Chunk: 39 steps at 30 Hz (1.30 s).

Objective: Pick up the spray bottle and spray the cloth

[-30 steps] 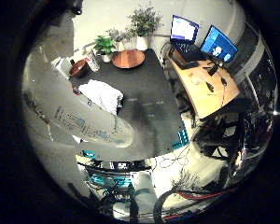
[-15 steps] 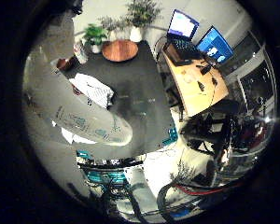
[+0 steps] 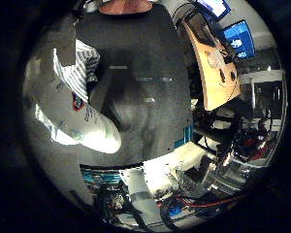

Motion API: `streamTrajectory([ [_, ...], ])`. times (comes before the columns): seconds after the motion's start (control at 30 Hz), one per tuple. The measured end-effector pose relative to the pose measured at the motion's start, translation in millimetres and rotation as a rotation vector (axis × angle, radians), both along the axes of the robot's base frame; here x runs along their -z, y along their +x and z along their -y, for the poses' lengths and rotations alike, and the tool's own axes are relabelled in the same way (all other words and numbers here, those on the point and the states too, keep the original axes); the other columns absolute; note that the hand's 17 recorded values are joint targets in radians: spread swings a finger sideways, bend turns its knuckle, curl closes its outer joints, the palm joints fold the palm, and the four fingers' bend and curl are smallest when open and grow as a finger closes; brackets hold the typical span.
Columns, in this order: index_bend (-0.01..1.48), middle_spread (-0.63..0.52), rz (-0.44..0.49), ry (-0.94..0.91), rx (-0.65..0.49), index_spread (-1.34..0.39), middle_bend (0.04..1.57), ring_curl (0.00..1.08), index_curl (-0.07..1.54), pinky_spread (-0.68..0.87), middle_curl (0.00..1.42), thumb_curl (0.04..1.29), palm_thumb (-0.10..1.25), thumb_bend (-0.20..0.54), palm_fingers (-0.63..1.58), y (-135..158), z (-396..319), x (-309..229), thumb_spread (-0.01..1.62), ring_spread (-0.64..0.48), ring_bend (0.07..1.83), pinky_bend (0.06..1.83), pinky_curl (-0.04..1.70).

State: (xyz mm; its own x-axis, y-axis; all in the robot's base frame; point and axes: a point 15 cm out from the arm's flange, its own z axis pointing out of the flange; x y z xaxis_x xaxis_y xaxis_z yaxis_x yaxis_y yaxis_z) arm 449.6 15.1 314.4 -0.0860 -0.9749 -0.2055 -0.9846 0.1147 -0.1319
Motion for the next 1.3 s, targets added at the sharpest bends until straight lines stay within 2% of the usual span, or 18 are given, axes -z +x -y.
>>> streamTrajectory([
  [0.1, 1.13, -0.18, 0.018, 0.000, 0.005, -0.28, 1.33, 0.57, 0.67, -0.35, 0.69, 0.98, 0.96, -0.017, 1.23, 0.1, 3.8, -11.8, 0.72, -0.22, 1.43, 1.28, 0.59],
  [0.13, 1.13, -0.18, 0.058, -0.002, 0.002, -0.28, 1.33, 0.57, 0.67, -0.35, 0.69, 0.98, 0.96, -0.017, 1.23, 3.6, 6.4, -42.7, 0.72, -0.22, 1.43, 1.28, 0.59],
  [0.37, 1.13, -0.19, 0.140, 0.019, -0.016, -0.28, 1.33, 0.57, 0.67, -0.35, 0.69, 0.97, 0.96, -0.017, 1.23, 1.1, 3.4, -132.5, 0.72, -0.22, 1.43, 1.27, 0.60],
  [0.67, 1.13, -0.20, 0.205, 0.111, -0.043, -0.29, 1.33, 0.57, 0.66, -0.35, 0.68, 0.98, 0.95, -0.018, 1.23, -22.6, -16.3, -202.7, 0.71, -0.22, 1.43, 1.27, 0.60],
  [0.83, 1.13, -0.20, 0.199, 0.113, -0.051, -0.29, 1.33, 0.57, 0.66, -0.35, 0.68, 0.98, 0.95, -0.018, 1.23, -25.6, -19.5, -195.8, 0.70, -0.22, 1.43, 1.27, 0.60],
  [1.17, 1.13, -0.20, 0.117, 0.126, -0.017, -0.29, 1.33, 0.57, 0.66, -0.35, 0.68, 0.99, 0.96, -0.017, 1.23, -11.2, -23.0, -107.1, 0.69, -0.22, 1.43, 1.27, 0.60],
  [1.3, 1.13, -0.20, 0.127, 0.127, -0.033, -0.29, 1.33, 0.57, 0.66, -0.35, 0.68, 0.99, 0.96, -0.018, 1.23, -8.4, -33.9, -108.1, 0.68, -0.22, 1.43, 1.27, 0.60],
])
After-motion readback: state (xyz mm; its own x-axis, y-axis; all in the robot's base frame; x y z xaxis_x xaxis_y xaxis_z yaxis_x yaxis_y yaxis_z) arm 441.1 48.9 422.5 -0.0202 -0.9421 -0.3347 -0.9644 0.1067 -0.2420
